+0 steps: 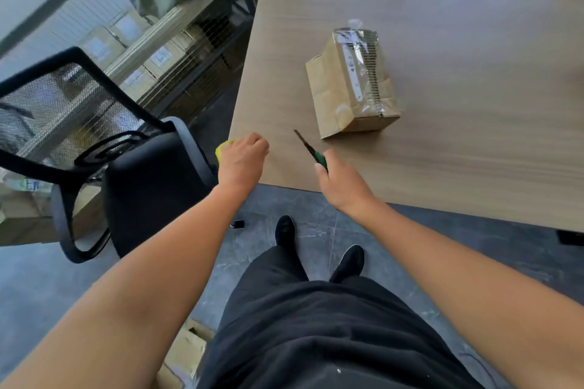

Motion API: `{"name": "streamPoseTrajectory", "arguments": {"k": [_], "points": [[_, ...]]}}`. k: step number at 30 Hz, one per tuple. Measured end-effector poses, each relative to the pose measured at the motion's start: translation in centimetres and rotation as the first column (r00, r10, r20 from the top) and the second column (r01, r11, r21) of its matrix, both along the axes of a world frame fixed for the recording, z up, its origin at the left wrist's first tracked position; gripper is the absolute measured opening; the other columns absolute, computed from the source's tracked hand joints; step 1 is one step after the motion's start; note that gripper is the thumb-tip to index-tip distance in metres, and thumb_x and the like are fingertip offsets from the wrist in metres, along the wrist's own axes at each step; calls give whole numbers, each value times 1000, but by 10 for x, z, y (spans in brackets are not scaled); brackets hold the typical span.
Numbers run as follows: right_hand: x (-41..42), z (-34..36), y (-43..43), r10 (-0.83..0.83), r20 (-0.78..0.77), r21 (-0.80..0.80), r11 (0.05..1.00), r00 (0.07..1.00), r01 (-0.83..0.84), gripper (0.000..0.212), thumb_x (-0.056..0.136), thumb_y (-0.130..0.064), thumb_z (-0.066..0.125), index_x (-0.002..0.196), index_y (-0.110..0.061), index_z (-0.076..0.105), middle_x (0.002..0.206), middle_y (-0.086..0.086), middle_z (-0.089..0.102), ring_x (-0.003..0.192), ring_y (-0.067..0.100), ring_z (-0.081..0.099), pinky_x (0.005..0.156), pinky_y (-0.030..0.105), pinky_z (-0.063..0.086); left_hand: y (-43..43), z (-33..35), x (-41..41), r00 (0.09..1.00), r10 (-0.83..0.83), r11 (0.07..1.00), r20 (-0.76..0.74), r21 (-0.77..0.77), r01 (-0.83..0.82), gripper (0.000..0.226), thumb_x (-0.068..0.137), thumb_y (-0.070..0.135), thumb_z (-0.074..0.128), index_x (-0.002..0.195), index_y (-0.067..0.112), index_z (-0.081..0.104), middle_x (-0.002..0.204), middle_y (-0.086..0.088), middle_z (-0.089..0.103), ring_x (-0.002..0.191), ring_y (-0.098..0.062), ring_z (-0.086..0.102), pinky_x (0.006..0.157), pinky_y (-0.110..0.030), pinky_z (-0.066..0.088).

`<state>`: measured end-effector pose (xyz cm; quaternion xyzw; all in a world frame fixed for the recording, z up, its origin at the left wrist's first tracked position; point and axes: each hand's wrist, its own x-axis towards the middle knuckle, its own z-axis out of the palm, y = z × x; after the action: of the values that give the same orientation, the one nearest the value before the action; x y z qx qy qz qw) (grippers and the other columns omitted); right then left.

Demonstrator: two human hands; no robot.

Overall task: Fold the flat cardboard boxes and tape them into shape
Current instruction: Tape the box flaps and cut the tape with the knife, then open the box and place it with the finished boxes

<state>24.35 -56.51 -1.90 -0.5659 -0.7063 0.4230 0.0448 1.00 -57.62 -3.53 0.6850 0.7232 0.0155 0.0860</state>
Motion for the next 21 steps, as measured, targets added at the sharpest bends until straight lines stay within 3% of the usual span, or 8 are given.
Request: {"name": "streamPoseTrajectory", "arguments": {"k": [2,4,7,13,14,17,21], "points": [[-11,-9,5,-20,26,24,1000,999,20,21,107,-36,37,106,-16,42,83,6,57,73,31,54,55,38,35,5,-13,-4,994,49,999,101,1,-49,17,100,21,57,101,14,73,120,-4,62,92,-36,60,77,-46,43],[-27,-20,17,-4,70,66,998,998,-1,29,107,-32,40,124,-10,46,107,13,59,96,36,54,75,45,46,4,-28,-12,985,103,994,139,-60,-95,21,99,29,57,106,19,75,128,-3,57,100,-34,57,85,-48,43],[-50,-35,32,-2,184,125,992,983,-21,42,105,-29,43,140,-5,42,130,24,51,115,42,46,96,50,41,8,-38,-13,981,123,992,150,-5,-124,22,95,31,59,96,19,77,122,-5,60,99,-36,57,80,-48,42],[-85,-62,23,-7,447,170,982,895,-77,57,102,-25,51,151,-6,30,141,24,37,120,42,39,100,49,35,13,-49,-12,983,148,972,108,169,-165,9,87,21,70,80,15,72,98,-4,66,77,-33,56,65,-43,41],[-87,-63,20,-24,461,175,983,887,-64,59,101,-24,53,152,-8,29,142,22,37,121,41,38,99,49,36,13,-52,-13,981,159,969,111,173,-176,5,85,22,72,87,17,73,99,-4,66,78,-32,57,66,-43,41],[-90,-62,15,-76,482,192,981,873,-20,63,101,-28,55,155,-10,29,142,17,39,121,38,39,100,48,38,15,-55,-5,965,238,970,111,31,-243,41,89,29,69,129,23,63,112,-2,63,94,-32,57,75,-44,40],[-91,-42,21,-141,433,208,977,890,53,63,100,-36,55,154,-12,33,145,12,37,125,35,36,105,49,36,23,-47,-6,895,379,922,237,-176,-344,51,91,38,66,138,26,50,136,2,50,117,-29,48,97,-44,34]]}}
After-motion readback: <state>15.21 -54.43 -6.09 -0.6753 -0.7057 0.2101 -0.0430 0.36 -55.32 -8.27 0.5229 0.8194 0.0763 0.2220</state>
